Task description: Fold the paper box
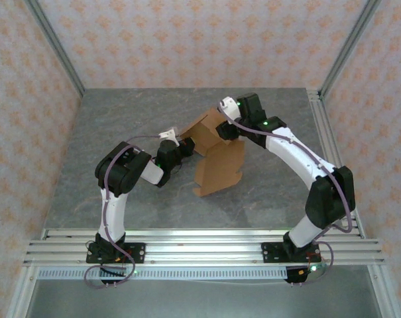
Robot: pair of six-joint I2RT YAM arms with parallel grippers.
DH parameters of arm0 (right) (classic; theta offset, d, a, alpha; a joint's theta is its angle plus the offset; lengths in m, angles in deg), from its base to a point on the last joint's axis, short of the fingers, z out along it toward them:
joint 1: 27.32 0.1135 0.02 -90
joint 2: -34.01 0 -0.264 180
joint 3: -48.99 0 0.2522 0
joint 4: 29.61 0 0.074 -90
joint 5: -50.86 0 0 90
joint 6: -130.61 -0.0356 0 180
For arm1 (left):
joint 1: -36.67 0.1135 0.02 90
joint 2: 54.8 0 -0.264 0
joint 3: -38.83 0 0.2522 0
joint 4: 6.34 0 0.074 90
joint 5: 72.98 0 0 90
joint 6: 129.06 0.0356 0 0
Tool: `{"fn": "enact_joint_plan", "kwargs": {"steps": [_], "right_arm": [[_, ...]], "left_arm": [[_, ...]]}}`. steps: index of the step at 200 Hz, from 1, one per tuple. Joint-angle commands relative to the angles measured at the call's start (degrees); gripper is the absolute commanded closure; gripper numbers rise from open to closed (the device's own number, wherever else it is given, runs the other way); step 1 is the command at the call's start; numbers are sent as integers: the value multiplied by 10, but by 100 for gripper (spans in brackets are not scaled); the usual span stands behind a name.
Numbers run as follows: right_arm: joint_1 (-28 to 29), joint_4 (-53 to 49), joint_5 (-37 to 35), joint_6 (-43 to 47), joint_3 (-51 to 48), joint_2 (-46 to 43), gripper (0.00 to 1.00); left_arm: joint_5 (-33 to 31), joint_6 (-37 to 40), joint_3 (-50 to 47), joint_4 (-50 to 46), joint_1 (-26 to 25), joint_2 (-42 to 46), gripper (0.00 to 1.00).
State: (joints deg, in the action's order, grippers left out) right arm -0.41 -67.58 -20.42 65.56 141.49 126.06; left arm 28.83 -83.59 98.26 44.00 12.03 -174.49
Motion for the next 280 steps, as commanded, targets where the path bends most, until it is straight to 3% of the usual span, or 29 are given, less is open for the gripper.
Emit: {"fn": "enact_joint_plan", "kwargs": {"steps": [1,97,166,185,219,239,255,262,280], "right_arm": [[16,-21,-63,17,2,23,59],[62,23,-185,37,-1,49,78],[86,68,-251,27,-16,53,98],[88,77,-265,26,-20,53,98],[91,84,-286,24,-17,63,86],[96,95,-313,28,-15,71,84],[102,102,-334,35,-14,77,91],[106,107,-345,39,-15,78,100],[115,122,-379,55,-22,81,100]], "left_arm": [[10,20,-7,-40,-3,-16,100],[12,19,-3,-41,-4,-18,100],[12,22,-4,-43,-4,-10,100],[13,22,-6,-42,-5,-8,100],[14,23,-6,-42,-5,-6,100],[14,23,-5,-43,-5,-5,100],[16,23,-4,-44,-5,-5,100],[16,23,-3,-45,-6,-5,100],[15,23,-4,-46,-7,-3,100]]}}
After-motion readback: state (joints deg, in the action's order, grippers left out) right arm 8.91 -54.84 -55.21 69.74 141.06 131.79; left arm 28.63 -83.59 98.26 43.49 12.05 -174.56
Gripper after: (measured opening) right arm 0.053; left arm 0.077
